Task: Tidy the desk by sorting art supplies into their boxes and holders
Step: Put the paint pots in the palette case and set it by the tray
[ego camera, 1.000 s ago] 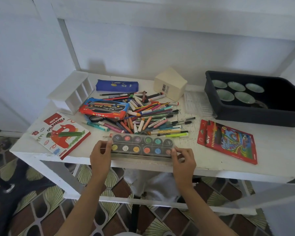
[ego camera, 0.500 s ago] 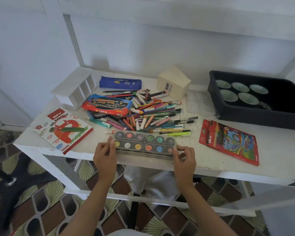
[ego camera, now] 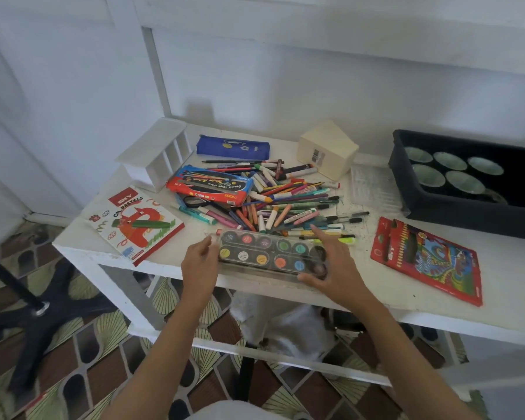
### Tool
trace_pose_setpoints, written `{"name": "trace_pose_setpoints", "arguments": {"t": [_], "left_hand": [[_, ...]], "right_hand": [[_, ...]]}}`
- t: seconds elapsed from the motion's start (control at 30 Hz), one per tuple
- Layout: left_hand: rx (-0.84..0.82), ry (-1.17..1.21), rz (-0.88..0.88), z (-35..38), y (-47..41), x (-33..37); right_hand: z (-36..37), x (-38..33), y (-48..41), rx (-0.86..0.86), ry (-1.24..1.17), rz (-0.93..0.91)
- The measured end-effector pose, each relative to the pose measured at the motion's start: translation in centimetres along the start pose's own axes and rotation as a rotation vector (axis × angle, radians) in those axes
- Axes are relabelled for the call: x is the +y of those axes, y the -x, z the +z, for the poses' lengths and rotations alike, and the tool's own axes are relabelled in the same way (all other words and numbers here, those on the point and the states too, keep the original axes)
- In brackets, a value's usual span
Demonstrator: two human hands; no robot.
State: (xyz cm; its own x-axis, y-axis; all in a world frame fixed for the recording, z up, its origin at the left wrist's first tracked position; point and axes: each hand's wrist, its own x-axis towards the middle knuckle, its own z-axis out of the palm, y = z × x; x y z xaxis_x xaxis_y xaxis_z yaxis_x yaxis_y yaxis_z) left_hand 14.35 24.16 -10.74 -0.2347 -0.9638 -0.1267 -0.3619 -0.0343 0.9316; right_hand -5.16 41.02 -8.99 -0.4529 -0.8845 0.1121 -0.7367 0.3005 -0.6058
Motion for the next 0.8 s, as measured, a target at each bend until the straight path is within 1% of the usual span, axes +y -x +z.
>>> {"name": "trace_pose_setpoints", "arguments": {"t": [0.07,0.1,0.13,0.2,0.27,0.37,0.47,0.57,0.6,0.7,0.8], "left_hand": [[-0.056,0.033,-0.089,-0.2,-0.3,0.6],[-0.083,0.084,-0.132,-0.3,-0.3,0.9],[-0.115,0.132,-0.16,-0.3,-0.4,1.1],[-0.162,0.158,-0.172,-0.4,-0.2,1.7],[-0.169,0.128,-0.16,-0.4,-0.1,2.0],[-0.136,0.099,-0.128,-0.2,0.5,2.2],[-0.096,0.16,-0.081,0.4,1.1,3.1],[-0.107,0.27,-0.038,2.3,1.5,5.5],[-0.136,0.316,-0.034,3.2,1.6,6.2],[-0.294,0.41,-0.014,6.7,2.7,9.1],[-0.474,0.509,-0.058,10.7,4.8,12.2]], "right_hand": [[0.6,-0.5,-0.6,-0.072,0.211,-0.071],[1.2,-0.5,-0.7,-0.073,0.308,-0.095],[1.8,-0.4,-0.8,-0.051,0.38,-0.118],[2.7,0.0,-1.0,0.002,0.435,-0.13],[3.0,0.2,-1.1,0.035,0.407,-0.118],[2.7,0.2,-1.0,0.082,0.375,-0.131],[1.6,0.2,-0.4,0.16,0.318,-0.127],[-0.3,0.7,0.4,0.285,0.22,-0.108],[-1.0,0.9,0.7,0.333,0.197,-0.105],[-3.7,1.8,1.9,0.477,0.152,-0.053],[-7.2,3.3,3.4,0.579,0.159,-0.012]]}}
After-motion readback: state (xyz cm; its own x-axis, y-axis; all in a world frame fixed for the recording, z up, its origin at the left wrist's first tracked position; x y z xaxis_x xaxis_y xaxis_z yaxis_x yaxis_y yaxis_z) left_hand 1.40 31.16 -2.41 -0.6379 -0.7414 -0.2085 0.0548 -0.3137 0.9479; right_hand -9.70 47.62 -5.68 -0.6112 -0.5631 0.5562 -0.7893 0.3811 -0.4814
